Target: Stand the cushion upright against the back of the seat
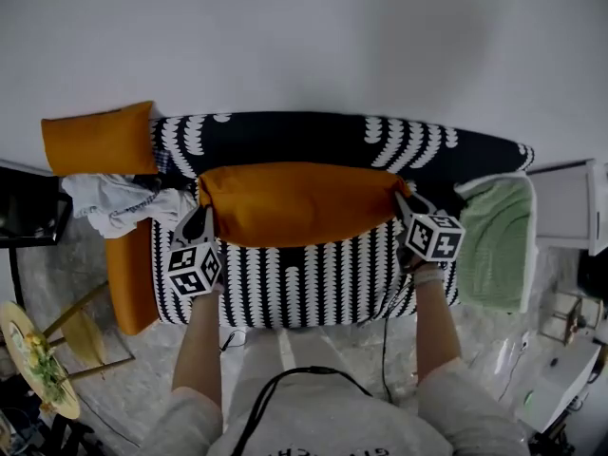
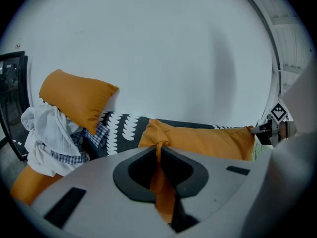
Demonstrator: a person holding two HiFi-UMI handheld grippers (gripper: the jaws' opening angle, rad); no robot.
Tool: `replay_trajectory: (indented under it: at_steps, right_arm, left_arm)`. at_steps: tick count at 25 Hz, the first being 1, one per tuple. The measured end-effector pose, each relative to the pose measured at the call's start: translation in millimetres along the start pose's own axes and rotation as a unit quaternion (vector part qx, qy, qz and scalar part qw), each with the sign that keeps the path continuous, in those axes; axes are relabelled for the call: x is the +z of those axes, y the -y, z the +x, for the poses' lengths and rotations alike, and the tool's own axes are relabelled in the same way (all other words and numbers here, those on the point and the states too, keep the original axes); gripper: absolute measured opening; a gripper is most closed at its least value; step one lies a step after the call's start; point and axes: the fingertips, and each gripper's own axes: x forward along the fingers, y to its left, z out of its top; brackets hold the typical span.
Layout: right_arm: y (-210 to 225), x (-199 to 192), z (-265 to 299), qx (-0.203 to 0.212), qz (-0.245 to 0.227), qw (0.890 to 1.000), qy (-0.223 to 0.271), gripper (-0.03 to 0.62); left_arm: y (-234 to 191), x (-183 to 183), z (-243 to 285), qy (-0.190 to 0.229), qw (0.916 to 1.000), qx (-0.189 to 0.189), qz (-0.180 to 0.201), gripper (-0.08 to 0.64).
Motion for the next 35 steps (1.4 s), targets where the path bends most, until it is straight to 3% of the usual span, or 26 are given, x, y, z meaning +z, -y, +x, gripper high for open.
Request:
replay_trajectory:
  at_steps: [21,35]
  right_arm:
    - [59,22,26,-0.027,0.03,0.999,0.0,0.055]
    - [71,29,50,-0.021,0.043,0.999,0.01,0.055]
  left_arm:
    - [36,17,58,-0.003,0.9999,-0.013,-0.001,0.053]
    - [26,21,77,0.001,0.9994,-0.005,0.034,0.054]
